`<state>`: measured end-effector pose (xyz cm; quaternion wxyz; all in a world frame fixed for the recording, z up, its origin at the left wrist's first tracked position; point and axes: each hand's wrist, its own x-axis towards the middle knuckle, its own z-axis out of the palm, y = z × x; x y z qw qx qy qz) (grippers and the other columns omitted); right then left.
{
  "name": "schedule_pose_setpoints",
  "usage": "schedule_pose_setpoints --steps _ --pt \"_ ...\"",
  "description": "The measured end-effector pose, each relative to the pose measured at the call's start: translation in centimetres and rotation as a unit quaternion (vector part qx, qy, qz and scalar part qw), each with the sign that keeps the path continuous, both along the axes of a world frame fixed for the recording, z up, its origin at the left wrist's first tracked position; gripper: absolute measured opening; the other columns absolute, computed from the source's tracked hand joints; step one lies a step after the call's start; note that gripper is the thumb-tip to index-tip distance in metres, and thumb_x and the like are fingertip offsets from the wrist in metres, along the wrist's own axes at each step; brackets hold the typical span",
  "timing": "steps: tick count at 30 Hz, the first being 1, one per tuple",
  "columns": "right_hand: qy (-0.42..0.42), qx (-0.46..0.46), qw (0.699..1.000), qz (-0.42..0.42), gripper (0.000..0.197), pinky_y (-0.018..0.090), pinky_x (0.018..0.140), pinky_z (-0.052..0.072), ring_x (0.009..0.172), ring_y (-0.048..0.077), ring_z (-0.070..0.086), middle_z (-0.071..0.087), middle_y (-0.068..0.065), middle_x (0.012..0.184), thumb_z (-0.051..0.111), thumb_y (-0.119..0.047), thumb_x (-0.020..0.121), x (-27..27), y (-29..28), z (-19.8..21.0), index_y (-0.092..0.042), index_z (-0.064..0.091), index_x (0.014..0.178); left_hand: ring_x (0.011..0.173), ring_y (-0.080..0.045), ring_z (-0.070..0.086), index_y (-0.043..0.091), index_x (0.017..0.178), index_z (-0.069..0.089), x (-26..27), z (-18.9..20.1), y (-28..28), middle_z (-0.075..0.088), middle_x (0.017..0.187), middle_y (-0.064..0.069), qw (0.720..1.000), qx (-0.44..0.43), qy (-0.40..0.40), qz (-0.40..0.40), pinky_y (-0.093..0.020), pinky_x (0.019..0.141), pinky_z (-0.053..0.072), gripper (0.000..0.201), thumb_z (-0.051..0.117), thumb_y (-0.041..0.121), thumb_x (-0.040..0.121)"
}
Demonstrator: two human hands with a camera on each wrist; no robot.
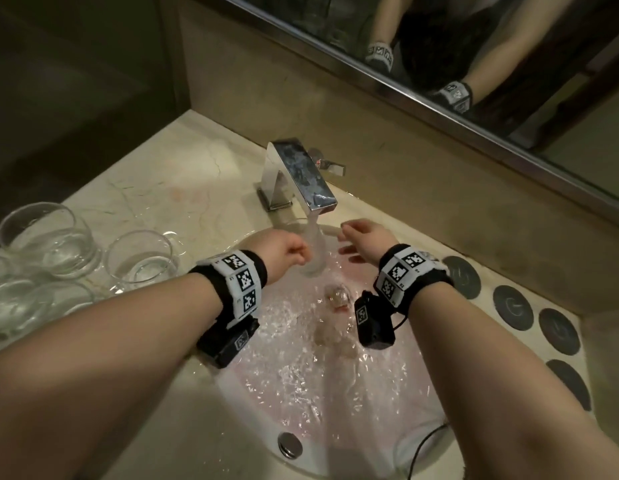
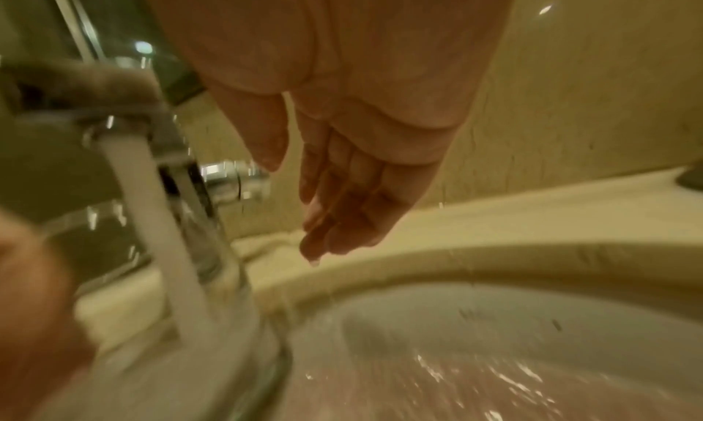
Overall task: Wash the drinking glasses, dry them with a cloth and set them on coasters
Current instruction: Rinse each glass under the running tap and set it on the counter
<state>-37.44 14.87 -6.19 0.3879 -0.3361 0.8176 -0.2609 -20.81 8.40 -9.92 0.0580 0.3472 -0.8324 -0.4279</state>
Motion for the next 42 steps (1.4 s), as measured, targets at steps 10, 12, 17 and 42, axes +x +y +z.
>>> schedule_pose_setpoints --steps 10,12,17,42 --pt "0.068 -0.023 0.997 0.037 0.059 0.041 0.092 0.051 0.111 0.025 0.058 0.034 0.005 0.15 0.046 -0.005 0.094 -1.1 -5.3 4.3 -0.014 0.023 0.148 0.089 -0.017 0.055 0.02 0.104 0.067 -0.4 1.3 0.2 0.061 0.095 0.004 0.98 -0.123 -0.116 -0.1 -0.031 0.088 0.043 0.024 0.05 0.011 0.088" --pt "0.058 -0.026 0.998 0.028 0.06 0.037 0.092 0.051 0.113 0.024 0.057 0.038 0.007 0.147 0.048 -0.002 0.093 -0.8 -6.0 4.5 -0.013 0.026 0.147 0.084 -0.013 0.049 0.021 0.107 0.066 -0.3 1.2 0.3 0.054 0.09 0.008 0.978 -0.139 -0.116 -0.1 -0.029 0.086 0.043 0.025 0.05 0.011 0.089" --pt "0.119 -0.002 0.992 0.05 0.053 0.04 0.101 0.044 0.119 0.026 0.053 0.054 0.009 0.13 0.061 -0.007 0.087 -0.5 -6.7 4.8 -0.008 0.044 0.137 0.091 -0.017 0.061 0.024 0.094 0.068 0.3 0.8 0.3 0.067 0.096 0.006 0.985 -0.105 -0.112 -0.083 -0.029 0.085 0.046 0.022 0.053 0.01 0.085" --pt "0.003 -0.011 0.991 0.135 0.08 0.034 0.093 0.048 0.115 0.019 0.052 0.04 0.004 0.145 0.067 -0.009 0.083 4.4 10.9 3.3 -0.025 0.023 0.147 0.085 -0.01 0.063 0.022 0.083 0.062 4.1 5.6 8.8 0.067 0.083 0.005 0.956 0.19 0.159 0.158 -0.028 0.076 0.052 0.019 0.055 0.007 0.091"
